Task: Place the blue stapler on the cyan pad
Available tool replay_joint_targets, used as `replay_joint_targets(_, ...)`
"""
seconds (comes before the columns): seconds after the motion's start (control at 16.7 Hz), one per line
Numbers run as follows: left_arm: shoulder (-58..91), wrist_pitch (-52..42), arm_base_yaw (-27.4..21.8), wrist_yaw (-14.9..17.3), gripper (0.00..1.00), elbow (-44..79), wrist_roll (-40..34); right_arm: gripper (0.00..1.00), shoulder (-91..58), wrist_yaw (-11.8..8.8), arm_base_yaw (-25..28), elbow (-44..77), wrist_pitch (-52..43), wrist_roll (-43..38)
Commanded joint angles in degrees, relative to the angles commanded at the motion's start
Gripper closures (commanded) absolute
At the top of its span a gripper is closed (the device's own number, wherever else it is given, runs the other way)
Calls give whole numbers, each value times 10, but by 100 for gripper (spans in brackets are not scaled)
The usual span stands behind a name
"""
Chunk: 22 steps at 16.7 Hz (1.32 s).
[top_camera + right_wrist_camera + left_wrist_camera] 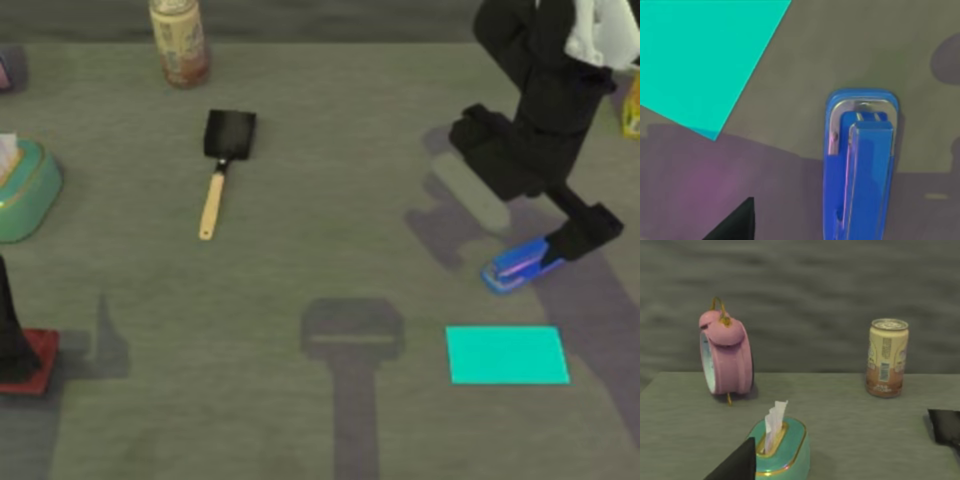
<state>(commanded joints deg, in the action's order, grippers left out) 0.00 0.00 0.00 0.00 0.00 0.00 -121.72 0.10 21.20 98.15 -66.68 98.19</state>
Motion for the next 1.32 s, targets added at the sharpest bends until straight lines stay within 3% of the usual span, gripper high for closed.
replay_joint_targets(0.36, 0, 0, 0, 0, 0, 0, 0, 0, -44, 0, 2, -96, 145, -2)
replay_joint_targets(0.66, 0, 0, 0, 0, 0, 0, 0, 0, -49, 0, 2, -105, 156, -1)
replay_joint_targets(1.32, 0, 0, 0, 0, 0, 0, 0, 83, -49, 0, 2, -105, 156, -1)
